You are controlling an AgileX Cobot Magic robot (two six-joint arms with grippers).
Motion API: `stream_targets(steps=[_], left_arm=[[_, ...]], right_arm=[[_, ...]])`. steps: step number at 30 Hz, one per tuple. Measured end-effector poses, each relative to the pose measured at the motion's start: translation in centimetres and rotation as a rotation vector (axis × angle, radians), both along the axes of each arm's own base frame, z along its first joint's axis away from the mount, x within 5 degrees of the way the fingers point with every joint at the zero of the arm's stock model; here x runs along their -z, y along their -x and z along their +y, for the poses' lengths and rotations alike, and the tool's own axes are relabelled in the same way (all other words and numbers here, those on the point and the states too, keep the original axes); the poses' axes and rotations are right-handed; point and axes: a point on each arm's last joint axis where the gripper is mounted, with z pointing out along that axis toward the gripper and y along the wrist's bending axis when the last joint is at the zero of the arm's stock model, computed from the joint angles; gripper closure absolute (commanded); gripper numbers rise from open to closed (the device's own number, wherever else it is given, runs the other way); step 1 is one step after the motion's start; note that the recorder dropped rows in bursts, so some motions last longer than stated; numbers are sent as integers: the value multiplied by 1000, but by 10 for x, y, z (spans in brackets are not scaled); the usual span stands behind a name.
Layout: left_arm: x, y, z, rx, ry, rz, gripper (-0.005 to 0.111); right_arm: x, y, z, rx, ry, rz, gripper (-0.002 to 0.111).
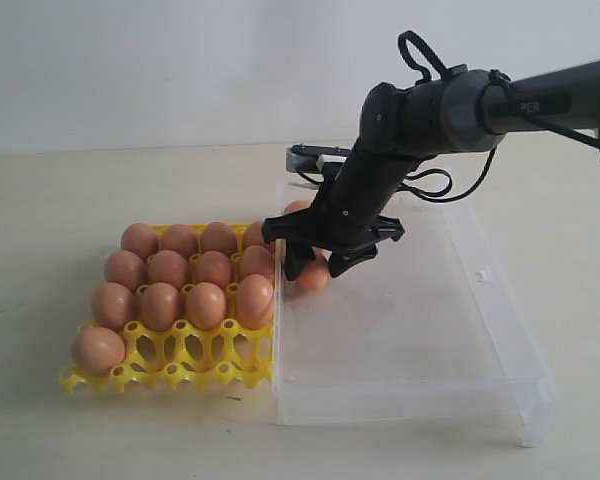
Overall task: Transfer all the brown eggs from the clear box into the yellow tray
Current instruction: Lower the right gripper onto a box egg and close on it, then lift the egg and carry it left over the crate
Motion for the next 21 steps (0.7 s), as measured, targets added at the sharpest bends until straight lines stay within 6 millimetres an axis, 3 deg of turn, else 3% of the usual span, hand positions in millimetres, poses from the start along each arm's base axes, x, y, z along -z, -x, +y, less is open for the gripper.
stream_targets(steps=[14,16,21], left_arm=[[0,0,0,0,0,0,107],[0,0,0,0,0,0,107],[0,0,0,0,0,0,107]], right_arm=[[0,-7,1,21,-18,-70,51],[0,-7,1,22,-19,-73,60],[1,-7,2,20,-26,-65,101]])
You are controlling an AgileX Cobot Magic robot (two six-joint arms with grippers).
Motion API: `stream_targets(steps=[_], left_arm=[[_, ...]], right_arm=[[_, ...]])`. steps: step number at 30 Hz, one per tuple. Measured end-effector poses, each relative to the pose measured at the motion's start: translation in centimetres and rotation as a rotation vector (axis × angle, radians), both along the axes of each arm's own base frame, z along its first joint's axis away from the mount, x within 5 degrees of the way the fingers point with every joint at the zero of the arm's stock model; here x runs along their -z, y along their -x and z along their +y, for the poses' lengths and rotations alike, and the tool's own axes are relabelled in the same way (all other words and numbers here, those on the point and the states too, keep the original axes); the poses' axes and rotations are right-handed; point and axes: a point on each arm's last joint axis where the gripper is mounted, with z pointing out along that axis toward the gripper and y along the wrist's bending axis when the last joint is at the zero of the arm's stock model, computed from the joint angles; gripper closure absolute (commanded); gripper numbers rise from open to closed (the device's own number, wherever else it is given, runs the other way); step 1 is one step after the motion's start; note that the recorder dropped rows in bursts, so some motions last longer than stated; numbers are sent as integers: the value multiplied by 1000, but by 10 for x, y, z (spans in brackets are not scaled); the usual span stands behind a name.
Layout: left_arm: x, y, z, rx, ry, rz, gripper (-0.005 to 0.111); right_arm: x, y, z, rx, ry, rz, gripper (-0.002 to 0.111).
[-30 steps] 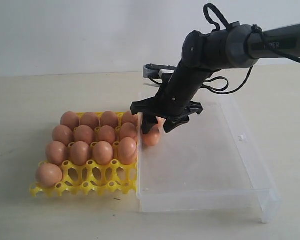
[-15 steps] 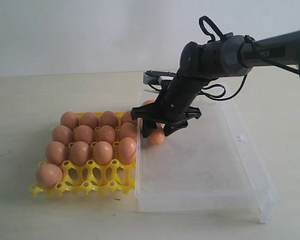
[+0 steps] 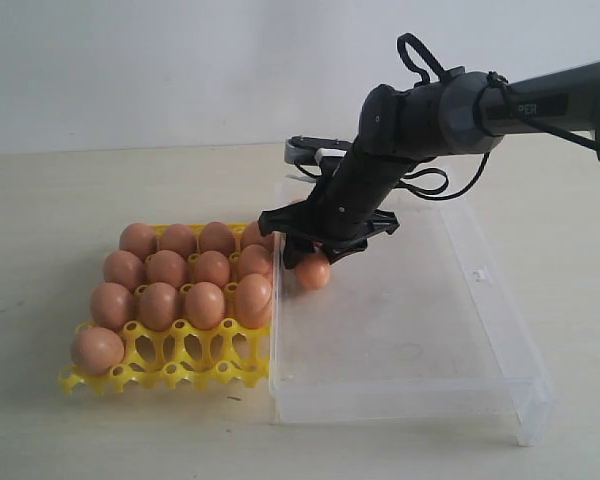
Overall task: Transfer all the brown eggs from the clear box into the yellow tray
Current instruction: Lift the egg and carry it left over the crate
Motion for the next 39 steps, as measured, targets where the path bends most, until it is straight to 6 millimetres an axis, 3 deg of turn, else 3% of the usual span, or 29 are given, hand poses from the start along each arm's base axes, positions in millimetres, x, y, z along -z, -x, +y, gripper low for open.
stream_targets(steps=[2,8,14,19,27,31,36,39], left_arm=[[0,0,0,0,0,0,107],[0,0,0,0,0,0,107],[0,0,0,0,0,0,107],[0,0,0,0,0,0,107],[0,0,0,0,0,0,107],[0,0,0,0,0,0,107],[0,0,0,0,0,0,107],[0,0,0,0,0,0,107]], right_arm=[[0,0,0,-2,0,-1,108],[-3,0,-1,-17,15,-14,108],[-37,4,-3,-52,26,-107,108],[-67,21,-3,-51,-11,-234,108],[-97,70,-6,-31,-102,-470,108],[-115,111,9,-31,-197,-655,108],[-92,141,50,-158,-199,-629,108],[-86,143,79,-212,-217,-629,108]])
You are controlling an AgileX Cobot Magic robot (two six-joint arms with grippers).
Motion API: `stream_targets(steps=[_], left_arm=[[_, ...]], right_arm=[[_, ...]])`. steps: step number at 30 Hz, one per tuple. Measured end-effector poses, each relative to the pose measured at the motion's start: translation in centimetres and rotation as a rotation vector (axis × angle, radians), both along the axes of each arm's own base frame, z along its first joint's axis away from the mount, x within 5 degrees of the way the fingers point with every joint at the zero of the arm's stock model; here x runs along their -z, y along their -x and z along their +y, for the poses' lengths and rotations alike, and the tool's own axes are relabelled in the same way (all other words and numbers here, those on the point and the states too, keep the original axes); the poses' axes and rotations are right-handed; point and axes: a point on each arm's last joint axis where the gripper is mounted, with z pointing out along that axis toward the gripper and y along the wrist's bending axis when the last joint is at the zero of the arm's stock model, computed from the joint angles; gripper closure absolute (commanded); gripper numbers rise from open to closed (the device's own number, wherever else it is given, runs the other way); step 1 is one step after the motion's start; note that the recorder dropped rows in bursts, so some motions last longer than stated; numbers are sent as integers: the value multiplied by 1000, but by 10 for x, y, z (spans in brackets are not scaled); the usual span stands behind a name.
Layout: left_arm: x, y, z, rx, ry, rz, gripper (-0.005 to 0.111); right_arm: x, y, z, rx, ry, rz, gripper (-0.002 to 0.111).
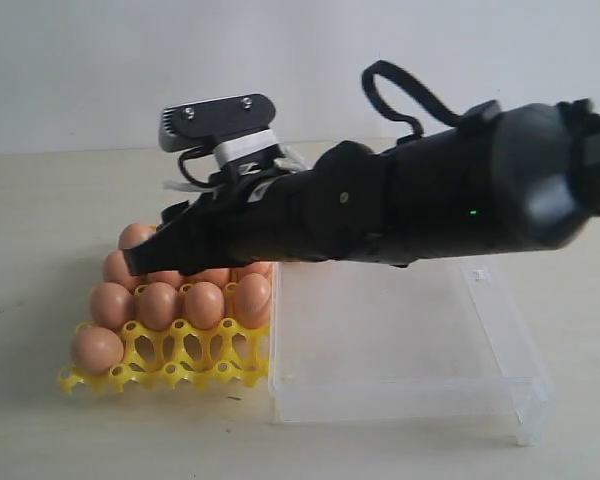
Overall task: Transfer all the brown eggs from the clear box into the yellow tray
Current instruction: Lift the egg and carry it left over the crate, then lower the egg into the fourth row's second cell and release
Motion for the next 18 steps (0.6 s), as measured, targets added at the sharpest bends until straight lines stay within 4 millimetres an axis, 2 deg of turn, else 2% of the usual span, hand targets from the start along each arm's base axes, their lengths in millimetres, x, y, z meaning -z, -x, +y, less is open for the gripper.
stream_targets(steps=[3,7,13,18], left_arm=[[0,0,0,0,0,0,107],[0,0,0,0,0,0,107],[0,0,0,0,0,0,107],[0,0,0,0,0,0,107]], right_arm=[[9,-2,30,-37,-11,23,108],[27,-6,51,-44,-15,95,108],[49,-10,57,-28,2,144,108],[53,-9,58,-10,-10,170,108]])
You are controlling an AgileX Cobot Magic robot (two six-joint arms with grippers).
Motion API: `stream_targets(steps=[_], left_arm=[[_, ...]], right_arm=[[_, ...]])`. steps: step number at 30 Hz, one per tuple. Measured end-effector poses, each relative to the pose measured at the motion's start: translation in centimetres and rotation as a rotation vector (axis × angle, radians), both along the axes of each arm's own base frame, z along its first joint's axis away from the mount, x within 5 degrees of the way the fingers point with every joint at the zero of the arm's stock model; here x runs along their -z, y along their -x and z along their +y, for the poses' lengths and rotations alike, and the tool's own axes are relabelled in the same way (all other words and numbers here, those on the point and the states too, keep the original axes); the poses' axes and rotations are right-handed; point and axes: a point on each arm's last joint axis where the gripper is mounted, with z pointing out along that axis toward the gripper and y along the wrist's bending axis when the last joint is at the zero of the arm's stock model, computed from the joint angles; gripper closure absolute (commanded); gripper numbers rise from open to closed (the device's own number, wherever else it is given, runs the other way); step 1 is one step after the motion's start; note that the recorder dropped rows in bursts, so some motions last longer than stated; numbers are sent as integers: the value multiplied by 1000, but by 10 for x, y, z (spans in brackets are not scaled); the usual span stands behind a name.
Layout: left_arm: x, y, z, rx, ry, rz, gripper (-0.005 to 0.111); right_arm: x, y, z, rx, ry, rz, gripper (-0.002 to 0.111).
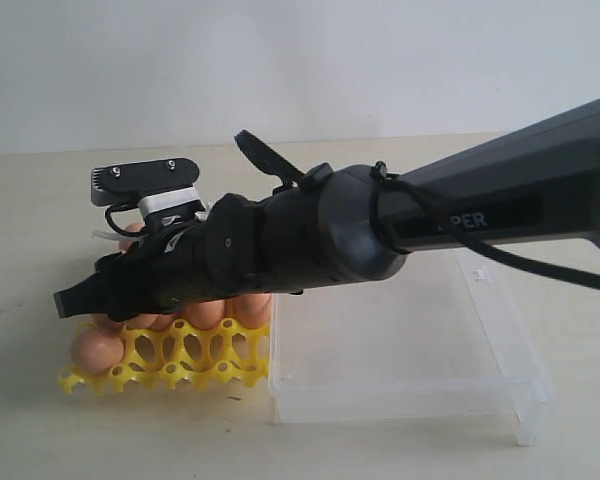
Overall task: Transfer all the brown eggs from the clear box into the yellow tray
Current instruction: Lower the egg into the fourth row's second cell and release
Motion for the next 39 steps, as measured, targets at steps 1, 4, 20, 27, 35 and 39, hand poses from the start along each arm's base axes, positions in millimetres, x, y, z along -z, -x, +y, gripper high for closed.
stream_targets(steps=[1,4,20,27,35,39], left_arm=[[0,0,0,0,0,0,107],[0,0,0,0,0,0,107],[0,0,0,0,0,0,107],[0,0,0,0,0,0,107],[0,0,0,0,0,0,107],[0,0,0,0,0,0,107]], right_arm=[[0,0,0,3,-2,3,108],[0,0,0,5,-3,7,108],[1,10,6,-28,5,22,108],[1,13,1,-22,10,20,108],[3,18,-9,-6,21,12,108],[3,18,-9,-6,21,12,108]])
